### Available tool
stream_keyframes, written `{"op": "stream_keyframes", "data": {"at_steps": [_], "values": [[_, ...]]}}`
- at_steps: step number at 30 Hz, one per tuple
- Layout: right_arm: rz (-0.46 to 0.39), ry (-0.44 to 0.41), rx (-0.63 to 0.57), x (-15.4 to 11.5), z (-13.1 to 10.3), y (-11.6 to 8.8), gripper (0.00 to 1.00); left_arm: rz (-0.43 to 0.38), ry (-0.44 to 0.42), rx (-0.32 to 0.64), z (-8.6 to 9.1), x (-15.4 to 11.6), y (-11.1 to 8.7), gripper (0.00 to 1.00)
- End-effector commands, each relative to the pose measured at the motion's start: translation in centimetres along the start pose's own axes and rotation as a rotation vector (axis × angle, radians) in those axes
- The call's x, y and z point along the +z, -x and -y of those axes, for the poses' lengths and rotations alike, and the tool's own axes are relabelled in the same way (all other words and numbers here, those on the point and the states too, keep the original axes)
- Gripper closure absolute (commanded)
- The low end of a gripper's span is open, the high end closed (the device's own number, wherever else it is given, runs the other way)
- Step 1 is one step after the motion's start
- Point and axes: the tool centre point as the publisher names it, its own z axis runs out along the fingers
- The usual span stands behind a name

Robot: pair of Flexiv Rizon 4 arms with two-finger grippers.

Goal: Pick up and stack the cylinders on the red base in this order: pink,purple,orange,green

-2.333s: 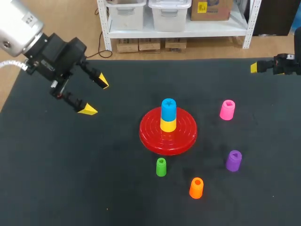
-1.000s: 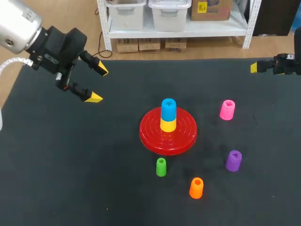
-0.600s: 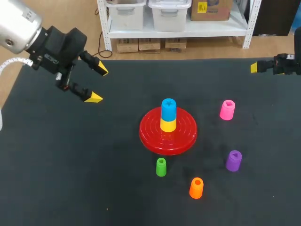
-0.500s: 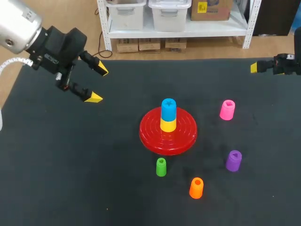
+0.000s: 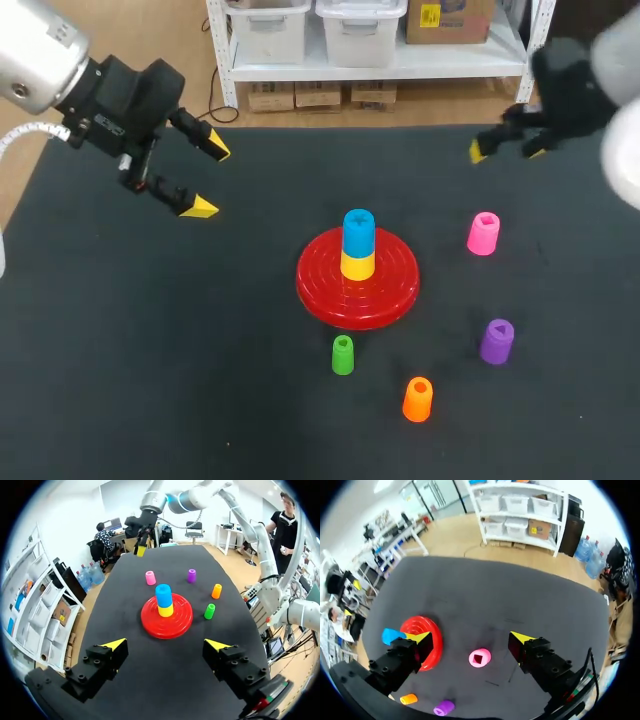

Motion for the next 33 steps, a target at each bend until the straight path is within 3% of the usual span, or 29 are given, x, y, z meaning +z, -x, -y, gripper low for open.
{"op": "stream_keyframes", "data": {"at_steps": [1,13,33], "values": [[-0.169,-0.096,-0.031,2.7,-1.0,0.6,0.0,0.0,-0.002,0.001,-0.1,0.0,0.0,0.0],[-0.312,-0.245,-0.049,3.8,0.5,-3.8,0.0,0.0,-0.002,0.001,-0.1,0.0,0.0,0.0],[-0.392,-0.231,0.013,5.9,1.6,-7.3,0.0,0.0,-0.002,0.001,-0.1,0.0,0.0,0.0]]}}
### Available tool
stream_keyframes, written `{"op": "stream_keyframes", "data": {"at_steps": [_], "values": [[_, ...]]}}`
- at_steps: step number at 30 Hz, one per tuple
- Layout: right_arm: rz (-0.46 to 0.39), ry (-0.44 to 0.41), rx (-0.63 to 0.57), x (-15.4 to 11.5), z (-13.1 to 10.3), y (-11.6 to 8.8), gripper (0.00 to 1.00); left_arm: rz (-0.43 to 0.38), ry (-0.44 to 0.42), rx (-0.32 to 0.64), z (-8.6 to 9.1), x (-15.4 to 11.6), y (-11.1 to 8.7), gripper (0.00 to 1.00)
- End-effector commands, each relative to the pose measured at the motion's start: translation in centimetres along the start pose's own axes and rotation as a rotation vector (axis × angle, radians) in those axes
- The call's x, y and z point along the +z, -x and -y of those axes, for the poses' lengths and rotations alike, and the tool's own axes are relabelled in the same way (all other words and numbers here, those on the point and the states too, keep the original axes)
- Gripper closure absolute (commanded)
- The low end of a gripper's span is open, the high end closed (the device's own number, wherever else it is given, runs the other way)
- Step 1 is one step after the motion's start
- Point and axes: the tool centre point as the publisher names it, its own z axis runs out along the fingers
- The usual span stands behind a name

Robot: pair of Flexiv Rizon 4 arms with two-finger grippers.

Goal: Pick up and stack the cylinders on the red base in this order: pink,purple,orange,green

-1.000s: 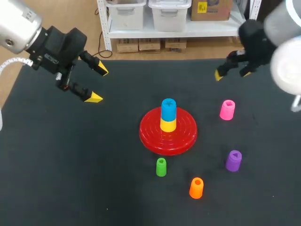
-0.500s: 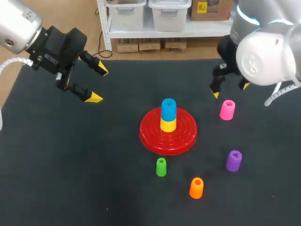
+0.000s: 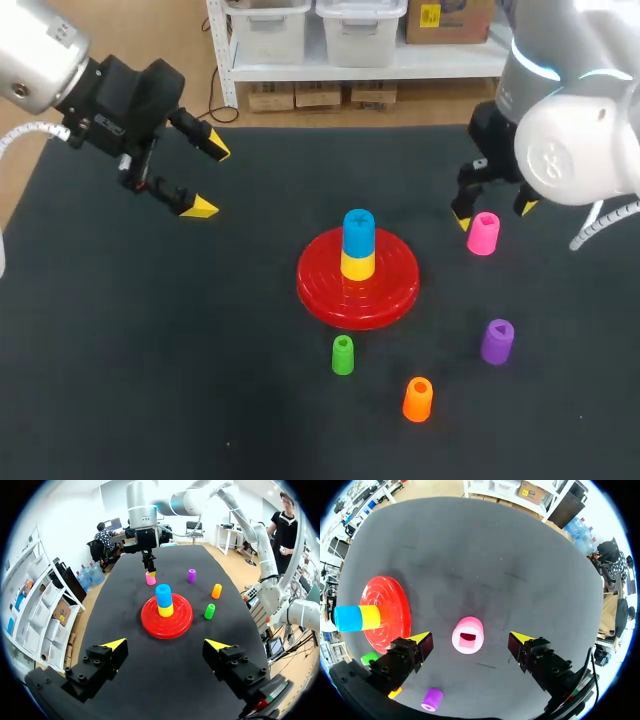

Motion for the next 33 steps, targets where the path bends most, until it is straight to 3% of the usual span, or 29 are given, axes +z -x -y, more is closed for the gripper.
{"op": "stream_keyframes", "data": {"at_steps": [1,7,11,13,19,23,25,33], "values": [[-0.013,-0.026,-0.01,0.27,-0.07,-0.33,0.0,0.0,-0.002,0.001,-0.1,0.0,-0.04,0.0],[-0.012,-0.039,-0.009,0.18,0.03,-0.1,0.02,0.0,-0.002,0.001,-0.1,0.0,-0.04,0.0],[-0.013,-0.037,-0.012,0.11,-0.14,0.08,0.35,0.0,-0.002,0.001,-0.1,0.0,-0.04,0.0],[-0.015,-0.036,-0.015,0.26,-0.26,0.17,0.41,0.0,-0.002,0.001,-0.1,0.0,-0.04,0.0],[-0.02,-0.03,-0.016,0.57,-0.31,0.43,0.41,0.0,-0.002,0.001,-0.1,0.0,-0.04,0.0],[-0.018,-0.028,-0.017,0.56,-0.35,0.49,0.48,0.0,-0.002,0.001,-0.1,0.0,-0.04,0.0],[-0.014,-0.026,-0.018,0.52,-0.39,0.53,0.58,0.0,-0.002,0.001,-0.1,0.0,-0.04,0.0],[-0.009,-0.019,-0.015,0.46,-0.32,0.12,0.61,0.0,-0.002,0.001,-0.1,0.0,-0.04,0.0]]}}
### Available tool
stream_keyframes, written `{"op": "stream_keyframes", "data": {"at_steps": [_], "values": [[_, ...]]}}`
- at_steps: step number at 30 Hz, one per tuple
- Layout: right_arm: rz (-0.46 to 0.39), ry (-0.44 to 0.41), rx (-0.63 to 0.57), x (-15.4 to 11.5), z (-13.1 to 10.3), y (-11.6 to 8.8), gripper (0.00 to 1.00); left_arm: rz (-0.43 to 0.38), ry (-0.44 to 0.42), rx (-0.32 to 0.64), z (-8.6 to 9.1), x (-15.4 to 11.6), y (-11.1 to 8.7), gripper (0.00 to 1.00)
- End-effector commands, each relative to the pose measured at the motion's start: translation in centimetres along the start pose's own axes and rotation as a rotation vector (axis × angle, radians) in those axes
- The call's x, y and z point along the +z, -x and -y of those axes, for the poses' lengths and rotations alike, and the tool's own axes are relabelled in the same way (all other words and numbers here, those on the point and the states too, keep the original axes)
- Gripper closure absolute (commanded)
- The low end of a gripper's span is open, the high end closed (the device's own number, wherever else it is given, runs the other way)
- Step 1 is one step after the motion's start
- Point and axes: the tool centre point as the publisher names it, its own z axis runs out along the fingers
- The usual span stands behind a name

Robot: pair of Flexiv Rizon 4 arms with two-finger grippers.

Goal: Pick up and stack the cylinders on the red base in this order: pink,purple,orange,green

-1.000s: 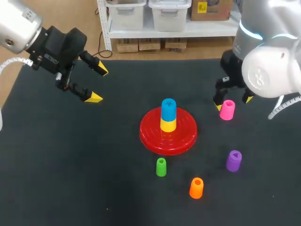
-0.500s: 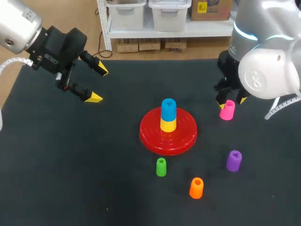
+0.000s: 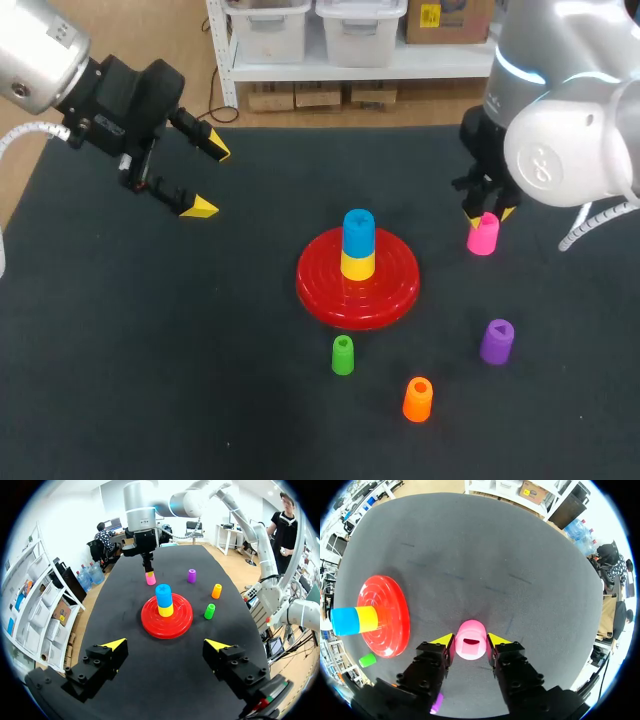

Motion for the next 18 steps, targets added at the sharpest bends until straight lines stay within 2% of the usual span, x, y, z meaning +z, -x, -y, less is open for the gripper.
{"op": "stream_keyframes", "data": {"at_steps": [1,3,6,18], "values": [[0.003,-0.001,-0.001,0.02,0.09,-0.51,0.6,0.0,-0.002,0.001,-0.1,0.0,-0.04,0.0],[0.001,-0.001,-0.002,0.1,0.13,-0.58,0.58,0.0,-0.002,0.001,-0.1,0.0,-0.04,0.0],[0.0,-0.001,0.001,0.09,0.14,-0.63,0.51,0.0,-0.002,0.001,-0.1,0.0,-0.04,0.0],[0.009,-0.014,-0.009,0.2,-0.07,-0.57,0.53,0.0,-0.002,0.001,-0.1,0.0,-0.04,0.0]]}}
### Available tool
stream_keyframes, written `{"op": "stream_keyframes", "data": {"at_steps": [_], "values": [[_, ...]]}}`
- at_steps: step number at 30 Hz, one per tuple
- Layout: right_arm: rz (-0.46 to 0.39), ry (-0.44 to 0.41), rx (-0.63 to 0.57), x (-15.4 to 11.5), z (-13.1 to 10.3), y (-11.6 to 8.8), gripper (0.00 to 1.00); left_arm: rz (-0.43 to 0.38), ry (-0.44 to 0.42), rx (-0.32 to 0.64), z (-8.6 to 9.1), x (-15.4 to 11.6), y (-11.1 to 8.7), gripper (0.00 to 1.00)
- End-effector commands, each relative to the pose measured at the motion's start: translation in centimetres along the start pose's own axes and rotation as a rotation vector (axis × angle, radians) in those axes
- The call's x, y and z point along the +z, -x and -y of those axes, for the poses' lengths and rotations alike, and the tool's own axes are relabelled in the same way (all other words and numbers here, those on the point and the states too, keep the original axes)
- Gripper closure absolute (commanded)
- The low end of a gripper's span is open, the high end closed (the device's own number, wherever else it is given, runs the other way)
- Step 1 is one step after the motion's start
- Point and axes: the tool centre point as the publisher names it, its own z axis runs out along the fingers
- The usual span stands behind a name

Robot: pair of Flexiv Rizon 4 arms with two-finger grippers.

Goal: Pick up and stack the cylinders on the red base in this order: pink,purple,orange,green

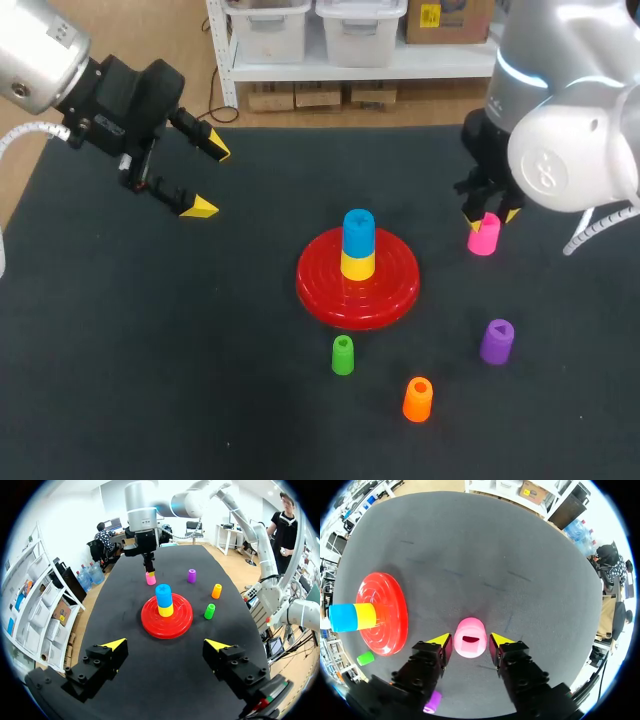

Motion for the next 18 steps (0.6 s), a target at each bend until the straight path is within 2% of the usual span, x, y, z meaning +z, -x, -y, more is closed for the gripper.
{"op": "stream_keyframes", "data": {"at_steps": [1,2,4,6,11,18], "values": [[0.007,-0.004,-0.001,0.2,-0.3,-0.3,0.54,0.0,-0.002,0.001,-0.1,0.0,0.0,0.0],[0.007,-0.005,-0.003,0.2,-0.3,-0.3,0.55,0.0,-0.002,0.001,-0.1,0.0,0.0,0.0],[0.009,-0.007,-0.003,0.2,-0.3,-0.5,0.69,0.0,-0.002,0.001,-0.1,0.0,0.0,0.0],[0.013,-0.006,0.0,0.1,-0.4,-0.6,1.0,0.0,-0.002,0.001,-0.1,0.0,0.0,0.0],[0.03,-0.004,0.011,-1.1,-0.6,-0.7,1.0,0.0,-0.002,0.001,-0.1,0.0,0.0,0.0],[0.08,-0.005,-0.021,-6.5,-2.4,0.6,1.0,0.0,-0.002,0.001,-0.1,0.0,0.0,0.0]]}}
